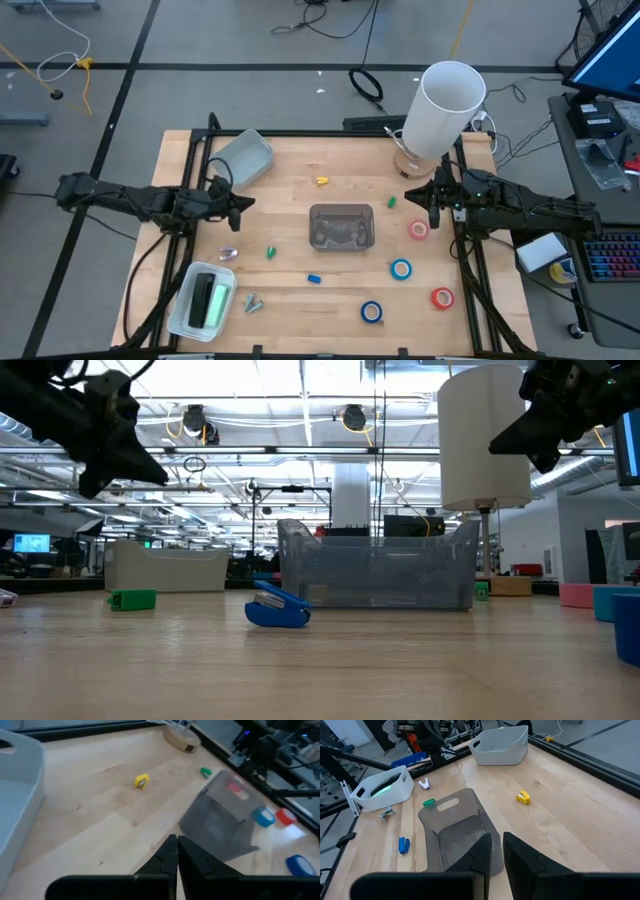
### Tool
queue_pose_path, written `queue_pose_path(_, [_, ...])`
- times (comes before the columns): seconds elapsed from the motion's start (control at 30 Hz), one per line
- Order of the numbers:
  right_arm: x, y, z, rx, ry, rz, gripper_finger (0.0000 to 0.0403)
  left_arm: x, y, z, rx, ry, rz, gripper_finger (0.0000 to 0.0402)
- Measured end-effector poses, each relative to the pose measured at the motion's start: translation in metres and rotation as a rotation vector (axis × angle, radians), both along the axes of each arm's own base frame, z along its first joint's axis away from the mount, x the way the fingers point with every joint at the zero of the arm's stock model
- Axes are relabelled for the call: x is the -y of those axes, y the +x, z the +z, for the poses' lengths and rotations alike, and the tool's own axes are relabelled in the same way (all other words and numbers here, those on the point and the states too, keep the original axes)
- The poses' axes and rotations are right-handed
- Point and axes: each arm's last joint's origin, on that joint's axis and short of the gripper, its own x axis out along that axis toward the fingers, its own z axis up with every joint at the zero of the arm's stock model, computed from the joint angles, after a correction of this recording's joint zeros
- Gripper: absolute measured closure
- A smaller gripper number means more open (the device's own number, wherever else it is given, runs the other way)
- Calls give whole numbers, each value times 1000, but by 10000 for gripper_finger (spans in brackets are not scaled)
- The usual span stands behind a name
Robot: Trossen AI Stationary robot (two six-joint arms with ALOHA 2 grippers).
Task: Pick and place Stapler, Stapler remover, tape
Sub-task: Put the pink tape into the grey bin
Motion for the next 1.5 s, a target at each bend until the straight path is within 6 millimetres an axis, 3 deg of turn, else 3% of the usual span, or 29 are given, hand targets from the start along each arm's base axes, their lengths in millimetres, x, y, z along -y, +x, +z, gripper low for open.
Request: queue_pose_path(1.5, [0,1,3,28,-6,8,365,-3,2,4,46,7,21,378])
